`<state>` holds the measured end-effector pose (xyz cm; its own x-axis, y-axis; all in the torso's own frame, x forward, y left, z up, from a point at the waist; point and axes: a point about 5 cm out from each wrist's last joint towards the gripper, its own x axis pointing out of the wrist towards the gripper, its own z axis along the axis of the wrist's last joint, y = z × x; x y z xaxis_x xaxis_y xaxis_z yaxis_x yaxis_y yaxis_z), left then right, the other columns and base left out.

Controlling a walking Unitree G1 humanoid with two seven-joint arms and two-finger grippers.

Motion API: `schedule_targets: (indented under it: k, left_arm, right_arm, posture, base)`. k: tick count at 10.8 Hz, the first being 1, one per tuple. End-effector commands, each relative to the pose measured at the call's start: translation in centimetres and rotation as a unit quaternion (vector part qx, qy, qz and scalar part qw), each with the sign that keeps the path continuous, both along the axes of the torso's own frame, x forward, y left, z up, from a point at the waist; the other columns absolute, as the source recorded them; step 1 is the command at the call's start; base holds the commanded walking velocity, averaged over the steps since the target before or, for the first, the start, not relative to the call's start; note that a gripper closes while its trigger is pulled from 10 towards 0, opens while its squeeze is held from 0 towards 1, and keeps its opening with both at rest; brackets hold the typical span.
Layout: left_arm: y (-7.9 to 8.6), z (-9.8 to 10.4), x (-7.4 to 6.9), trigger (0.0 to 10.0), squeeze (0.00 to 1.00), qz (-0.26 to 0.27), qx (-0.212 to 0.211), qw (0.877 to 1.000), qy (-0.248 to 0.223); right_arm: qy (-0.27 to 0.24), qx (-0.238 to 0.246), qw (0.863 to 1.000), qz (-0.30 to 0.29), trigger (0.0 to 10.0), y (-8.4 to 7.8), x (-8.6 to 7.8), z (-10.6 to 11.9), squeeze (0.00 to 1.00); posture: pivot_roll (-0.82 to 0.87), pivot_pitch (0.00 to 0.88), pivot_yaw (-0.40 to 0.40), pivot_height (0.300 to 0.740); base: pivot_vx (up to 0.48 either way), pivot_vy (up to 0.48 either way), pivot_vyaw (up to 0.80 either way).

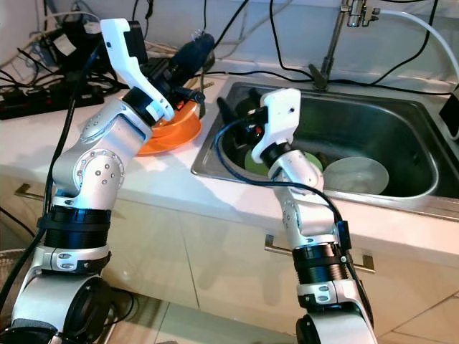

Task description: Kitchen organization

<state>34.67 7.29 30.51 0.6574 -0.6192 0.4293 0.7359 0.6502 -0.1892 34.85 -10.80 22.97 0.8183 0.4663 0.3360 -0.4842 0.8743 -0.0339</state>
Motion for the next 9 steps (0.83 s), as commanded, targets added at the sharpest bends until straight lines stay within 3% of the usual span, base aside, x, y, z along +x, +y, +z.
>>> schedule_targets:
  k: [1,9]
  left_arm:
    - [-0.4,-0.7,-0.1,10.0,0.00,-0.018,0.012,1.000,0.010]
    - [-2.5,-2.1,-1.3,10.0,0.00,-0.084,0.023,0.995,0.042]
  right_arm:
    - [-0.002,0.001,1.000,0.019,10.0,0.6,-0.4,0.2,0.00]
    - [0.024,-0.003,0.999,0.031,10.0,1.8,-0.6,-1.1,0.00]
  posture:
    - [0.12,0.000,0.062,0.740]
    - [0.13,0.000,0.062,0.740]
  base:
    - [0.000,0.000,0.00]
    - [0.000,0.000,0.00]
